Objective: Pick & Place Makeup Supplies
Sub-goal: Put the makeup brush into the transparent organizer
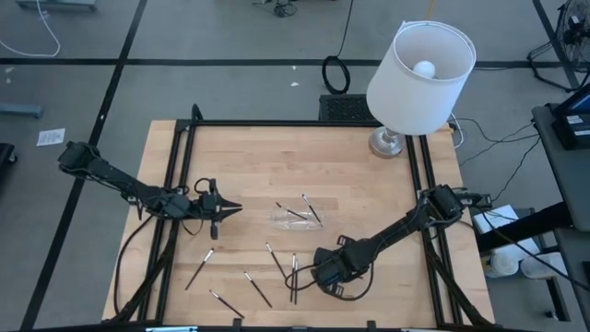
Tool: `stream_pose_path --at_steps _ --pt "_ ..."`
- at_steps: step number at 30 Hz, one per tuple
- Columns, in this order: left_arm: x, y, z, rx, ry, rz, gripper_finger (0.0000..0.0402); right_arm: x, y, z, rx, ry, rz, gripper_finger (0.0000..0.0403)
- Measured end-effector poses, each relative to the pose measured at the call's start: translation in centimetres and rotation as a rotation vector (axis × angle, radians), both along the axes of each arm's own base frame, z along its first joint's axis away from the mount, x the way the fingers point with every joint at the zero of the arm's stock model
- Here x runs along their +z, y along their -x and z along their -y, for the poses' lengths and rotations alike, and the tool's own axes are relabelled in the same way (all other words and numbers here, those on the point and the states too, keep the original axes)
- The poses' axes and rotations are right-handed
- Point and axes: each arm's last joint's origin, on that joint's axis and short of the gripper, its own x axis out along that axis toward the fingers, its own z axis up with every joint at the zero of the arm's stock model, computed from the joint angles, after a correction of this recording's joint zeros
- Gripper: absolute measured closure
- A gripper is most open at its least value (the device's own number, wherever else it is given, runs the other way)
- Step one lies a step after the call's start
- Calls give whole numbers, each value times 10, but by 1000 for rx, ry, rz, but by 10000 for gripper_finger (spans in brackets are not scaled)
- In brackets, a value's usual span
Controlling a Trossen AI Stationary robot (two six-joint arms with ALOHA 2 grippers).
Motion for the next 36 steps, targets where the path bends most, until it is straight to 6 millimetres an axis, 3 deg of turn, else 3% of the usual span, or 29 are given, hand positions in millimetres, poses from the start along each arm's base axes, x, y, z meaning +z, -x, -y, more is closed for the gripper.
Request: stream_pose_path --at_steps 13,21,29,36 --pt "0 0 0 4 21 2 350 0 0 -2 24 -22 1 330" --pt "0 0 0 4 23 3 350 -1 -3 -3 22 -49 22 394" --pt "0 0 0 4 23 3 350 -1 -4 -3 -25 -33 45 399" --pt "0 0 0 4 23 4 350 25 -7 -1 -68 -11 191 401"
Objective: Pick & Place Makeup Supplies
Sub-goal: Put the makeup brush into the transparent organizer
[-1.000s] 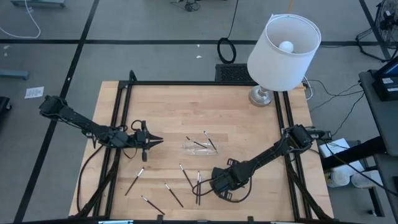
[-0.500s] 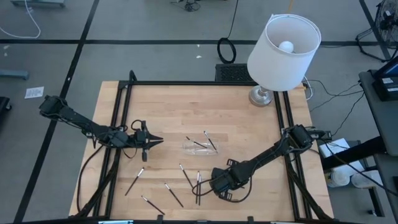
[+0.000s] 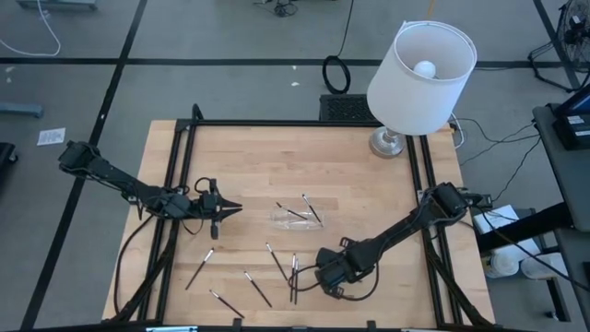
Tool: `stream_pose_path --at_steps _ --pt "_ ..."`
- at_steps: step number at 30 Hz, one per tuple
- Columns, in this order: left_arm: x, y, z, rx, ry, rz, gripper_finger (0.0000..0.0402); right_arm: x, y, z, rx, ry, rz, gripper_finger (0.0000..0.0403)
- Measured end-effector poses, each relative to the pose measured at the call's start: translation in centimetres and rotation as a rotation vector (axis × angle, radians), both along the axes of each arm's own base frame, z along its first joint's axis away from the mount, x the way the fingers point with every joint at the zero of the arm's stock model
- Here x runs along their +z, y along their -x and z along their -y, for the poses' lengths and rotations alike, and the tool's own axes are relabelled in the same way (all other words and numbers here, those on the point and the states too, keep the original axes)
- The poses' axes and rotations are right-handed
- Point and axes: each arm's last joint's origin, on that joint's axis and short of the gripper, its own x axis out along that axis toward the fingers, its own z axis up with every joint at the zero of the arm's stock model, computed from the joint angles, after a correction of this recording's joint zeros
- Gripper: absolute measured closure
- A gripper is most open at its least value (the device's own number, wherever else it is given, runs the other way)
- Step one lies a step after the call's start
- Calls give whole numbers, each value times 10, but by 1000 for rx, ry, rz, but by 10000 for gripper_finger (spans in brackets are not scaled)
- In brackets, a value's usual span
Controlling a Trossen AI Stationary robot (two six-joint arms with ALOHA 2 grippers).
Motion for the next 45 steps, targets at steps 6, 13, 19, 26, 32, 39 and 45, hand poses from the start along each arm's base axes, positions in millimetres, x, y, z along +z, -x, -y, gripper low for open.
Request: stream_pose_path --at_steps 6,13,19,26,32,39,45 --pt "0 0 0 0 -1 0 350 14 -1 1 -15 0 52 402" --pt "1 0 0 0 1 5 350 14 -1 2 -17 11 54 402" --pt "0 0 0 -1 -2 4 350 25 -1 3 -21 -3 94 403" --pt "0 0 0 -2 -7 3 350 39 3 9 -32 21 108 402" --pt "0 0 0 -2 -8 3 350 44 2 11 -20 10 124 398" --pt "0 0 0 -1 -7 3 350 81 5 18 -26 36 287 399" --pt "0 0 0 -1 -7 4 350 91 7 20 -34 57 337 401"
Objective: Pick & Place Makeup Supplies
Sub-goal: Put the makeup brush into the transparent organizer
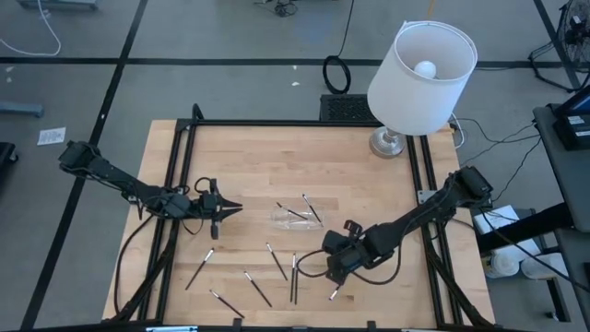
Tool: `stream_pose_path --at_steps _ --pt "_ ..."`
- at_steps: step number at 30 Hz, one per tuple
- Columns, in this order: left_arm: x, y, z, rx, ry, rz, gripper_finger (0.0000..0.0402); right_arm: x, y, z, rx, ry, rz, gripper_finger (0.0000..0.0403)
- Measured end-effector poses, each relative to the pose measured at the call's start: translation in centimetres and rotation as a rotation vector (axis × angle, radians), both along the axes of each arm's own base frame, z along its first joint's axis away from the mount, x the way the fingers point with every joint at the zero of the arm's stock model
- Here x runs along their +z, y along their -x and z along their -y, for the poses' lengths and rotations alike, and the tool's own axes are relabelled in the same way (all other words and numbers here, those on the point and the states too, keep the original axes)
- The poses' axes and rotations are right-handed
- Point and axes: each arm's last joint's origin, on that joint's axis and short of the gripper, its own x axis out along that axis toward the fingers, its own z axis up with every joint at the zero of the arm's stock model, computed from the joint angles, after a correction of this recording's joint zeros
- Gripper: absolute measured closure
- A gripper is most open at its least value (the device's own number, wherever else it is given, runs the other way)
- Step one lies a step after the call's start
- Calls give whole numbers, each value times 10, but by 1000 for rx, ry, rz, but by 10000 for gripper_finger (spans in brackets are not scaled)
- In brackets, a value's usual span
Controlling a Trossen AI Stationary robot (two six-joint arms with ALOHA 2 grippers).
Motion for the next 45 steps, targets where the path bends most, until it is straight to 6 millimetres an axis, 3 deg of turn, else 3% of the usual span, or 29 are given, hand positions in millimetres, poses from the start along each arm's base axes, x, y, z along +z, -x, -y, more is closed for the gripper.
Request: stream_pose_path --at_steps 9,12,18,23,30,34,39,45 --pt "0 0 0 0 0 -3 350 -8 6 -28 315 -148 -70 402" --pt "-1 0 0 2 -1 -4 350 -16 -8 -50 398 -198 -54 403" --pt "0 0 0 2 1 2 350 -31 -35 -86 546 -79 -209 403" --pt "0 0 0 3 5 2 350 -37 -55 -102 625 -27 -275 375" --pt "0 0 0 3 6 0 350 -34 -55 -102 640 -20 -308 274" --pt "0 0 0 3 5 -3 350 -35 -54 -102 701 -17 -314 239" --pt "-1 0 0 3 3 -6 350 -41 -55 -103 761 -6 -279 236" --pt "-1 0 0 2 0 -5 350 -51 -53 -101 786 5 -285 265"
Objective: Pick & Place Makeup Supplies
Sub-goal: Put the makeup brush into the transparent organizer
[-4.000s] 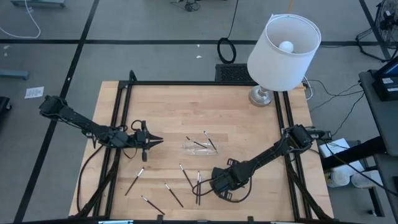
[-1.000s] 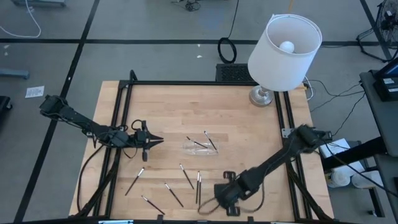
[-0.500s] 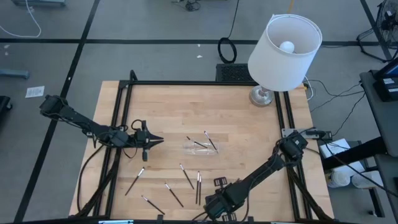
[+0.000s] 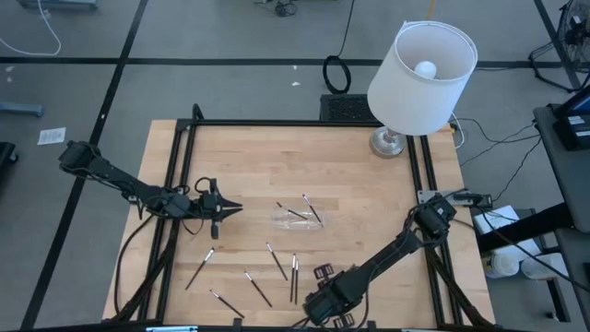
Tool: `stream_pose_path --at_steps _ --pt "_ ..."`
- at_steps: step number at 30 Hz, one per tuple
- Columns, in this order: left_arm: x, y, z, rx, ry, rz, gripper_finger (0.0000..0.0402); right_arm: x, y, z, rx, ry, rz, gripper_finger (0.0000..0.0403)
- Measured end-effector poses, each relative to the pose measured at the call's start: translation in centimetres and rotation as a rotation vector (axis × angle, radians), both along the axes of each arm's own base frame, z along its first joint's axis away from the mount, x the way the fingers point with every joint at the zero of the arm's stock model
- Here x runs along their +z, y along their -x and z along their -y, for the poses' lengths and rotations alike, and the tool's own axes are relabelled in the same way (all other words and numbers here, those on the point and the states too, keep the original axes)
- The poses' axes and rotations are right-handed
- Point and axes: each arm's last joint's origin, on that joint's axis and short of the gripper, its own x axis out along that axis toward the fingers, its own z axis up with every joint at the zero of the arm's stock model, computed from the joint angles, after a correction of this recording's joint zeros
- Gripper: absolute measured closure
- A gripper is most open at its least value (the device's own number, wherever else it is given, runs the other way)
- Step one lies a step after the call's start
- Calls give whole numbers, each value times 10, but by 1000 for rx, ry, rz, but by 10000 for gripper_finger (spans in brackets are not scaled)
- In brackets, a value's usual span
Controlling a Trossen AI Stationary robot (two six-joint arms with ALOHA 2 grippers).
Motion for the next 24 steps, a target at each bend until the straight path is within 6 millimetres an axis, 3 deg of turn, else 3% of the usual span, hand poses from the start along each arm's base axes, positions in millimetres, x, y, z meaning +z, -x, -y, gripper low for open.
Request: stream_pose_path --at_steps 24 --pt "0 0 0 0 -3 0 350 -21 10 9 14 40 -48 381"
